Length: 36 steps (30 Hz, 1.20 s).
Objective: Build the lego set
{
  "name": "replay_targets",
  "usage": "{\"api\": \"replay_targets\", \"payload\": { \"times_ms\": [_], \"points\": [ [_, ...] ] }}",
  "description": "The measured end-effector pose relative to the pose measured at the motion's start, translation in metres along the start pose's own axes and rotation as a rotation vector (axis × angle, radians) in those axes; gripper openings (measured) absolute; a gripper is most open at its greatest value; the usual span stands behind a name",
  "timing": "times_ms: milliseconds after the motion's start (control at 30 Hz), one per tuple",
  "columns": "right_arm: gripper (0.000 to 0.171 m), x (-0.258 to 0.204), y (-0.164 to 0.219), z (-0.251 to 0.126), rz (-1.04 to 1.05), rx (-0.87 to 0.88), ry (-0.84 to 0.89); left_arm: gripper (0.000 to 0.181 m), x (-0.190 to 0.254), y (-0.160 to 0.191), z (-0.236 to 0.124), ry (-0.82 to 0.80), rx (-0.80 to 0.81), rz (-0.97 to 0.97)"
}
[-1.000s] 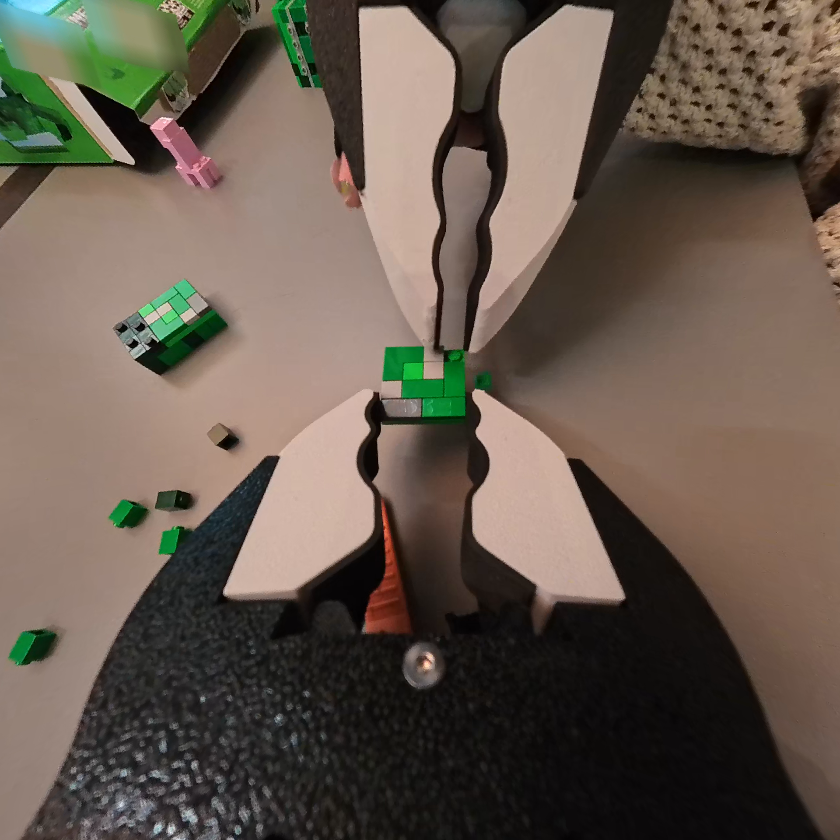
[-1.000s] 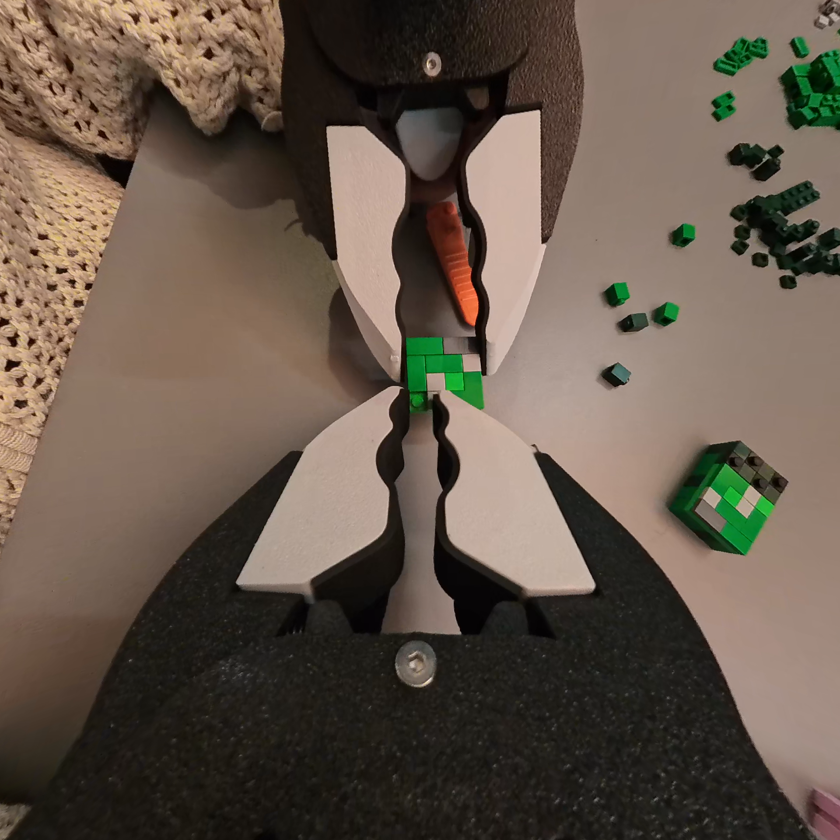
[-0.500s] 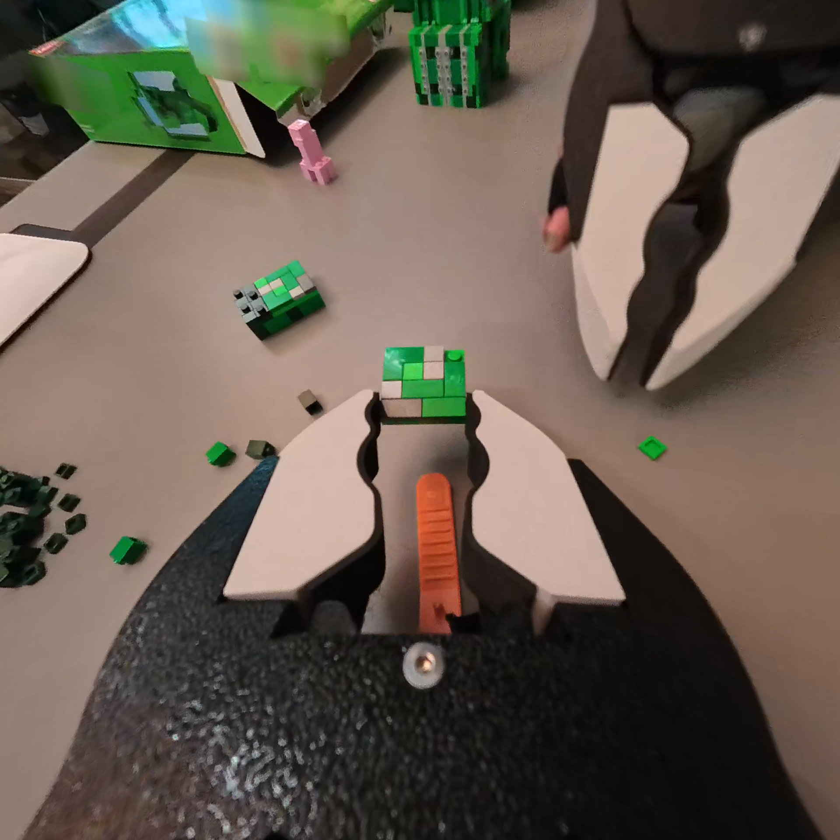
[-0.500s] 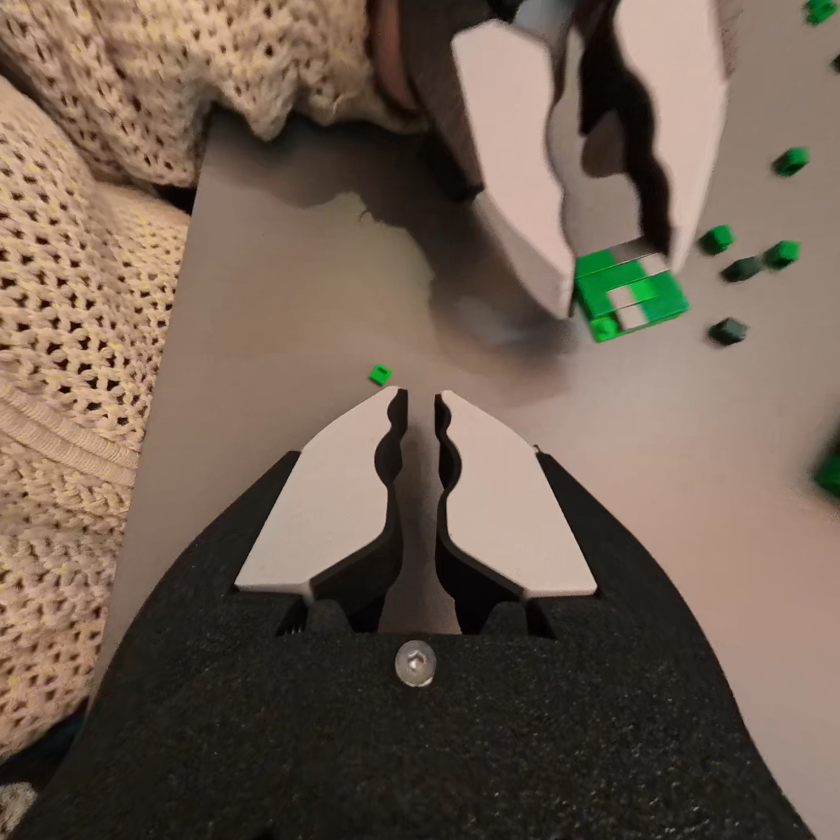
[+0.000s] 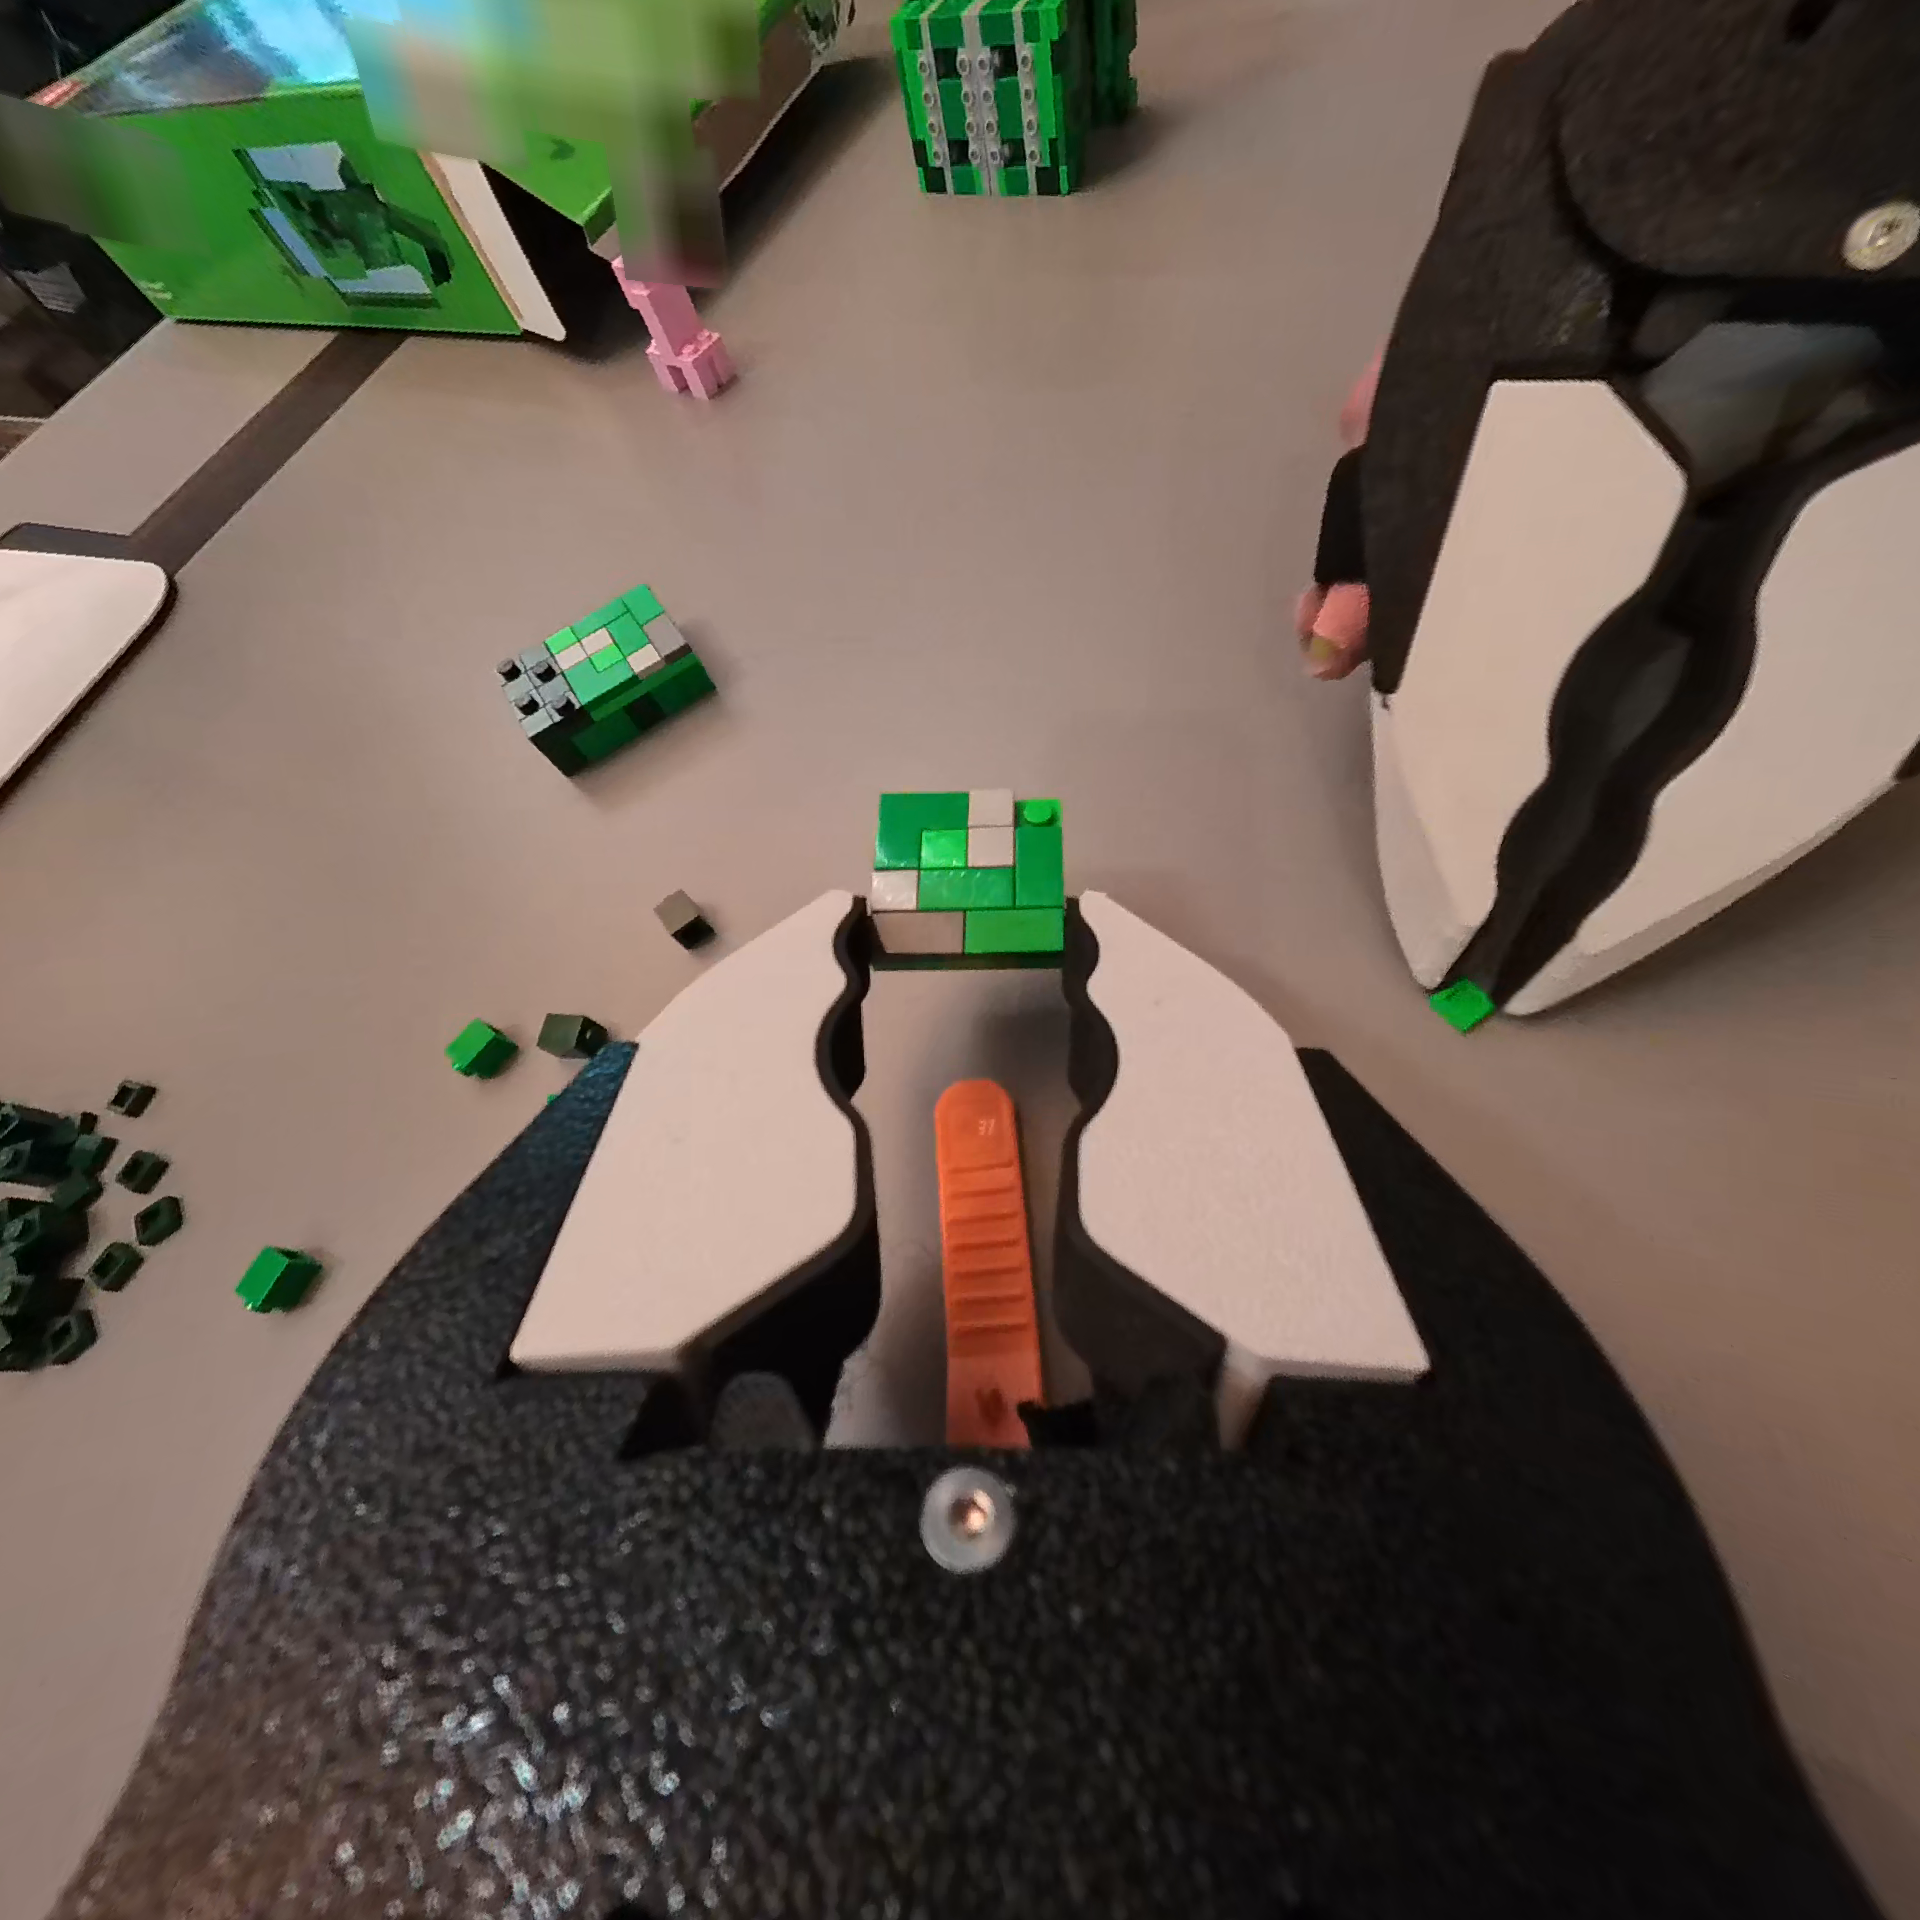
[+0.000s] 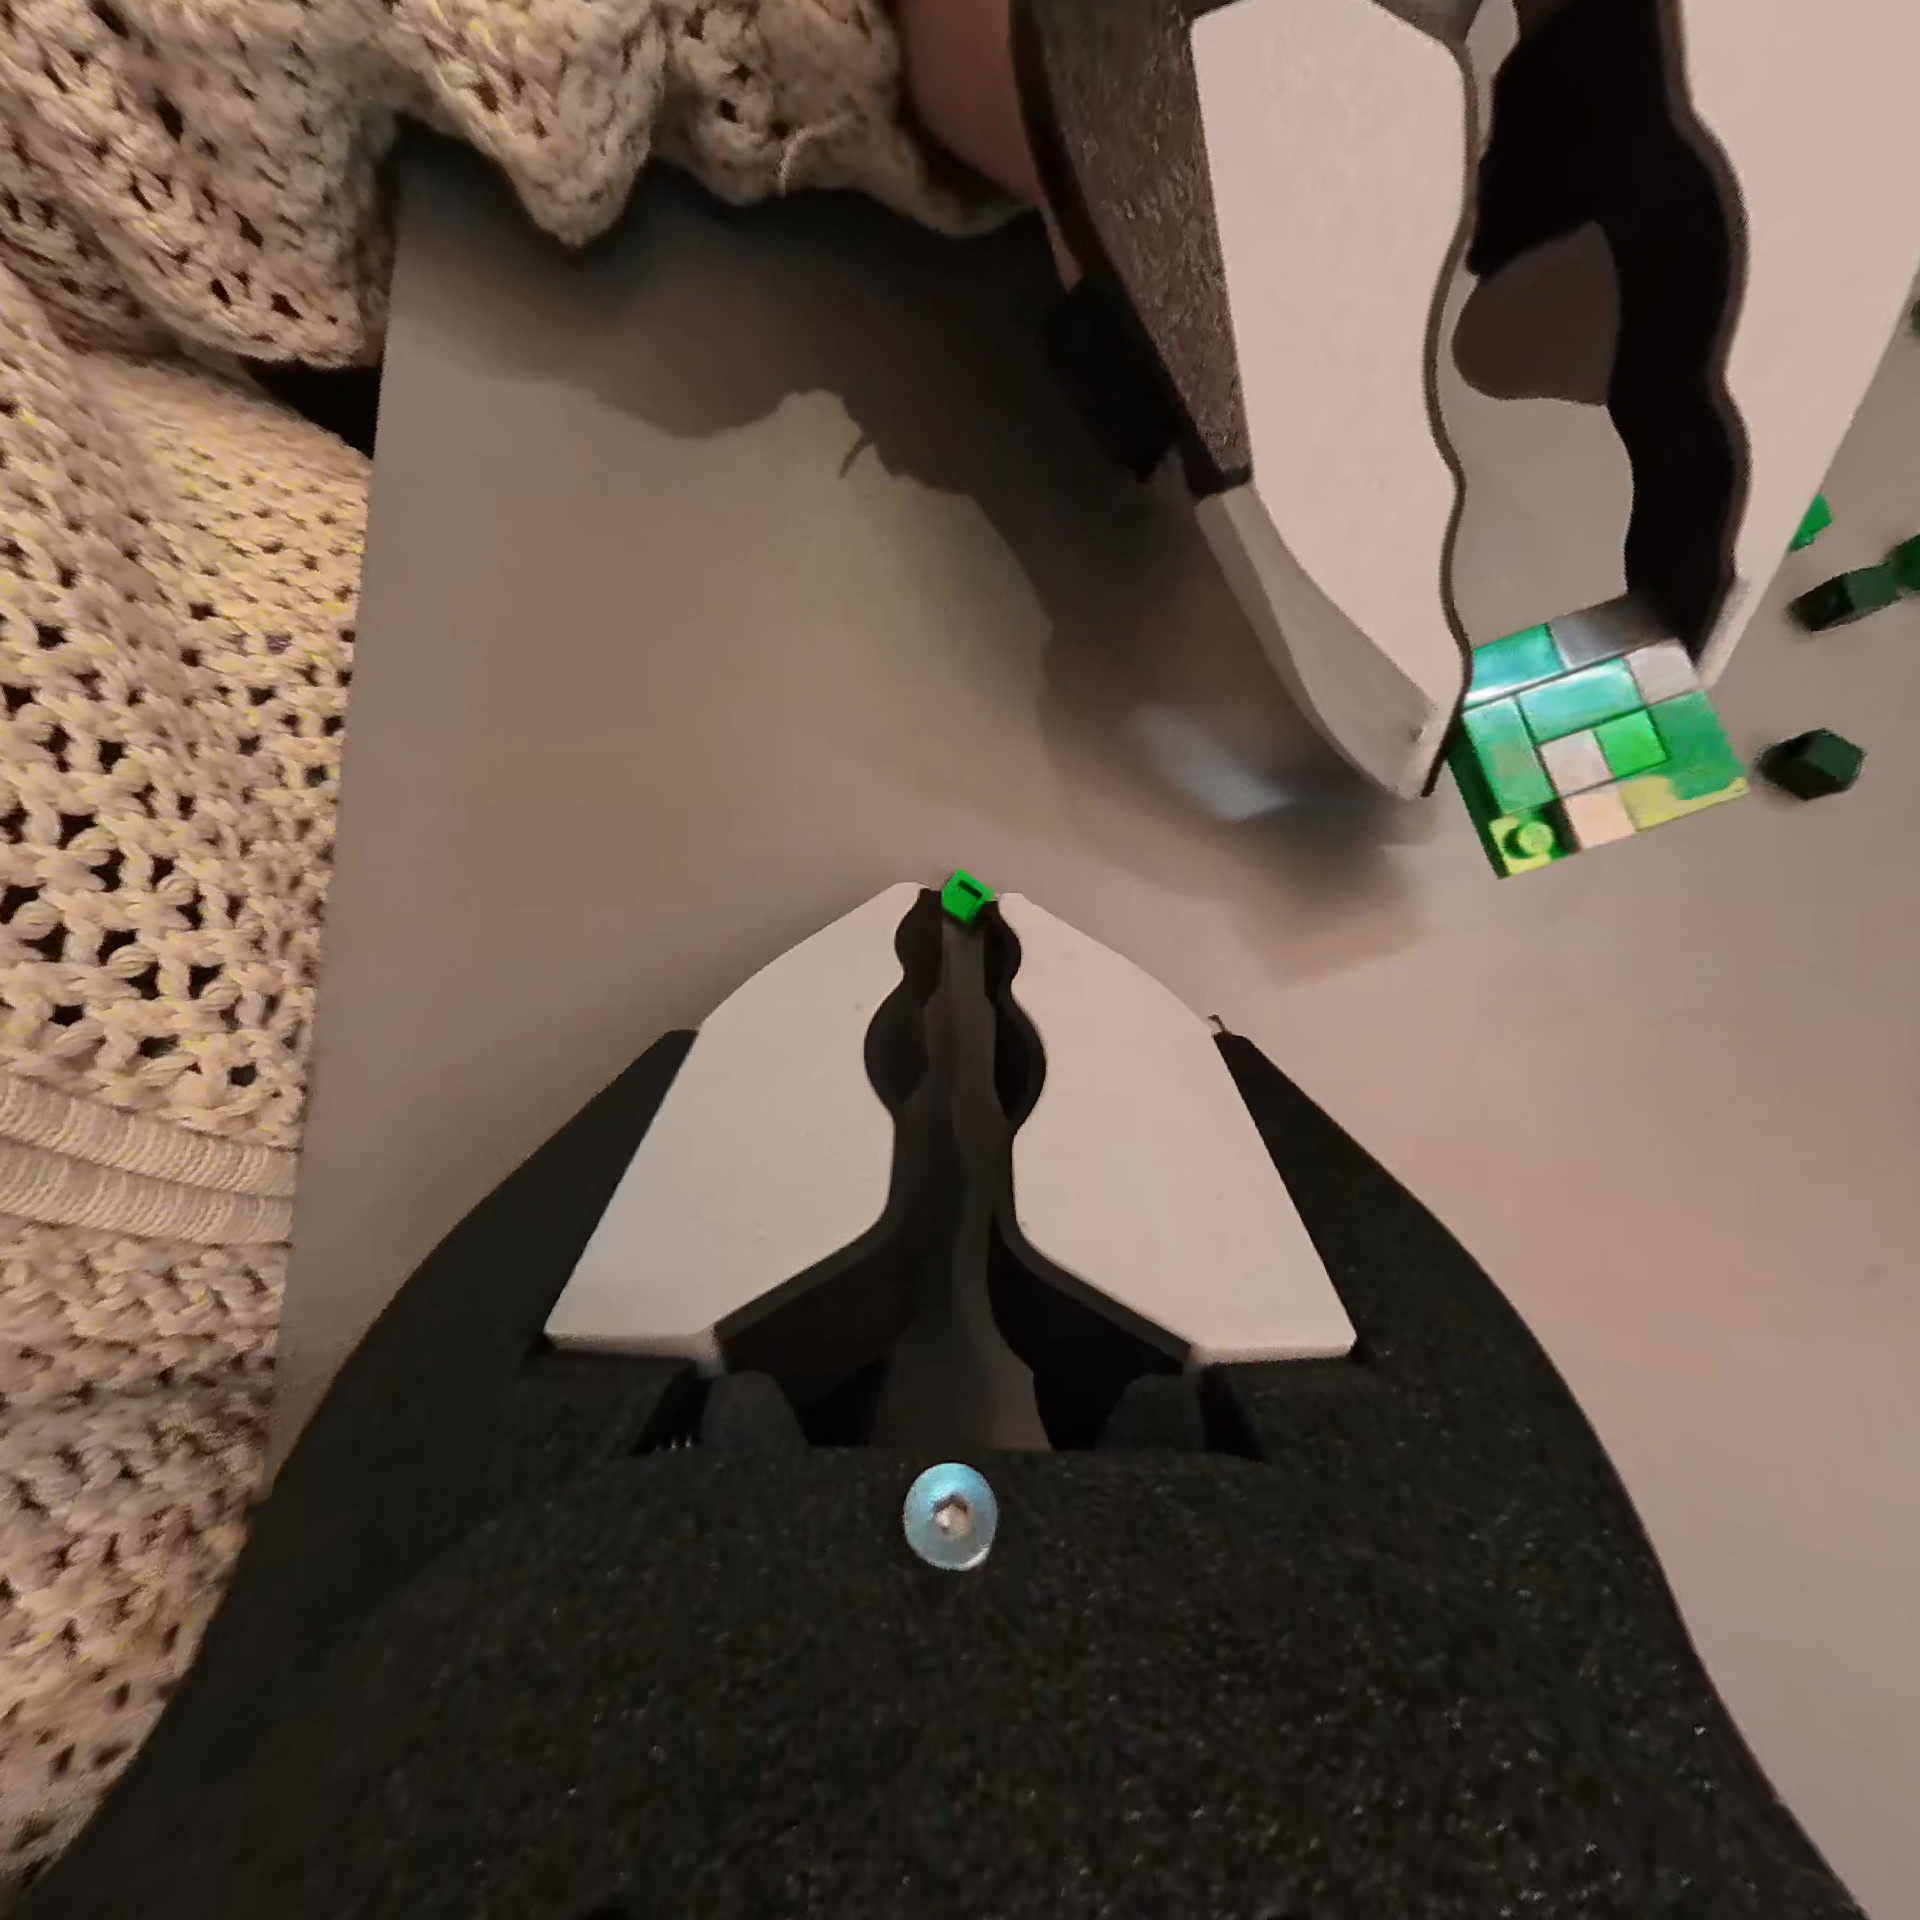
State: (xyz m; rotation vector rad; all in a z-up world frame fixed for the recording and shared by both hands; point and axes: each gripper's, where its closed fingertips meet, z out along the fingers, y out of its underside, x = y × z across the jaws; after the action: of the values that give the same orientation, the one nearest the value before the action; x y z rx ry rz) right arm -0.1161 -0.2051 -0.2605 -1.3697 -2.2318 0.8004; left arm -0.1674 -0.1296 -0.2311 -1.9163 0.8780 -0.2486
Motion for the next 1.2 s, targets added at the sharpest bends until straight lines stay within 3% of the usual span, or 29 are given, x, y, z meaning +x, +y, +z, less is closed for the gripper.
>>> {"api": "replay_targets", "payload": {
  "times_ms": [300, 533, 800, 1000, 1200],
  "points": [
    [0.000, 0.036, 0.005, -0.008, 0.011, 0.079, 0.235, 0.035, 0.004, 0.008, 0.005, -0.001, -0.057, 0.042],
    [0.016, 0.012, 0.001, -0.007, -0.002, 0.119, 0.076, 0.035, 0.004, 0.010, 0.007, -0.005, -0.070, 0.049],
    [0.016, 0.011, -0.004, 0.003, -0.008, 0.038, -0.001, 0.035, 0.004, 0.011, 0.007, -0.006, -0.076, 0.056],
    [0.010, 0.015, -0.002, 0.003, 0.000, -0.007, 0.037, 0.035, 0.005, 0.011, 0.007, -0.007, -0.076, 0.062],
    [0.010, 0.030, 0.005, -0.004, -0.005, 0.016, 0.180, 0.035, 0.005, 0.011, 0.007, -0.011, -0.079, 0.070]
  ]
}}
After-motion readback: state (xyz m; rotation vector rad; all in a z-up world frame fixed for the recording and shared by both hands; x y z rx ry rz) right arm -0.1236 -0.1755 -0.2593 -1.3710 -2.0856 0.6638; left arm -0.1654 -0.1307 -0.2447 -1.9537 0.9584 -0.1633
